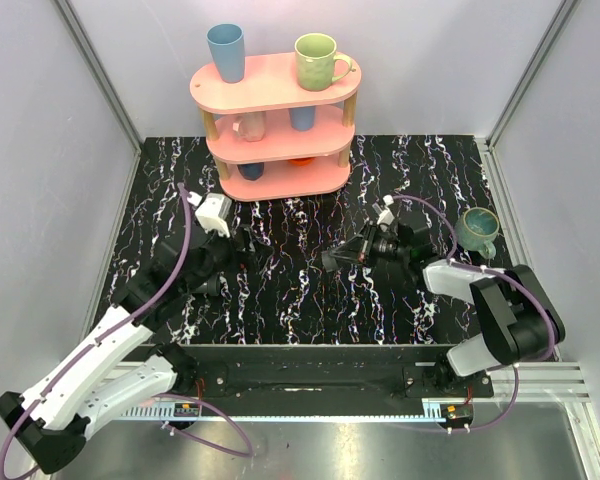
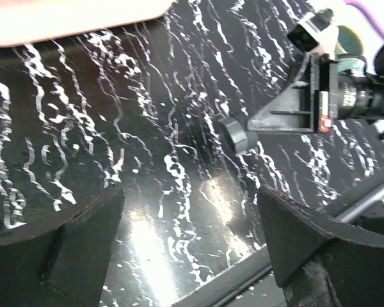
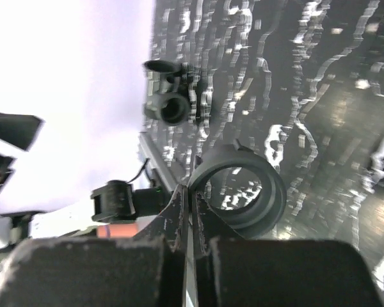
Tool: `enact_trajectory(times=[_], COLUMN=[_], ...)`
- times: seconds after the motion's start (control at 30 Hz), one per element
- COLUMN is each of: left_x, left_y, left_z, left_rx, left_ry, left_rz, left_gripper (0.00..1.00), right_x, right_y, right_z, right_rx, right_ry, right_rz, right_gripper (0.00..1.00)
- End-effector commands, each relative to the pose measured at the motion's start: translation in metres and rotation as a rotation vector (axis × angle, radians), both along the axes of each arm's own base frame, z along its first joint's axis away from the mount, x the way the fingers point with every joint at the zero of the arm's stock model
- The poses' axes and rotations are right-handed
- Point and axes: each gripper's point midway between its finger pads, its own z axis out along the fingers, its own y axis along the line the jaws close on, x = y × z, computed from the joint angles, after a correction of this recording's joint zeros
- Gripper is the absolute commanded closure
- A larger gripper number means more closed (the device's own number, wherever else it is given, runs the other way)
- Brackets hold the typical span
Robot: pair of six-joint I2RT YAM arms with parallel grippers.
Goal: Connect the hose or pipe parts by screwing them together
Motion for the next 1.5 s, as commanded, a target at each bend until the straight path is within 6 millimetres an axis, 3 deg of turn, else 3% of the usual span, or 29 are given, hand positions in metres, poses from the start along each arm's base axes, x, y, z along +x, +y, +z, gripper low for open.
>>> enact_trajectory(times=[0.0, 0.07, 0.1, 0.13, 0.33, 0.53, 0.77, 1.1, 1.47], left_x=[-0.018, -0.020, -0.020, -0.019, -0.017, -0.003, -0.004, -0.002, -0.006], left_y=[-0.022, -0.029, -0.032, -0.039, -0.072, -0.088, -0.109, -0.126, -0.142], left_z=[-0.009, -0.022, -0.025, -0.030, -0.033, -0.055, -0.069, -0.082, -0.066], left_rx=[-0.167, -0.215, -0.234, -0.268, -0.366, -0.415, -0.485, -0.465, -0.537], left_ry=[0.092, 0.128, 0.138, 0.155, 0.195, 0.256, 0.310, 0.352, 0.342], left_rz=[-0.064, -0.076, -0.082, -0.088, -0.202, -0.187, -0.255, -0.283, -0.308], left_gripper=[0.12, 0.12, 0.13, 0.14, 0.22, 0.28, 0.33, 0.36, 0.43], right_x=[-0.010, -0.017, -0.019, -0.024, -0.032, -0.038, -0.043, -0.049, -0.050], right_y=[0.027, 0.029, 0.030, 0.029, 0.029, 0.029, 0.028, 0.024, 0.022], right_z=[0.057, 0.053, 0.065, 0.064, 0.052, 0.049, 0.057, 0.070, 0.074], right_rx=[0.282, 0.328, 0.380, 0.394, 0.440, 0.433, 0.442, 0.458, 0.466], right_ry=[-0.100, -0.081, -0.113, -0.108, -0.078, -0.074, -0.082, -0.101, -0.108], right_rz=[0.104, 0.128, 0.144, 0.158, 0.195, 0.220, 0.239, 0.232, 0.217], right_gripper=[1.00, 1.00, 1.00, 1.00, 1.00, 1.00, 1.00, 1.00, 1.00])
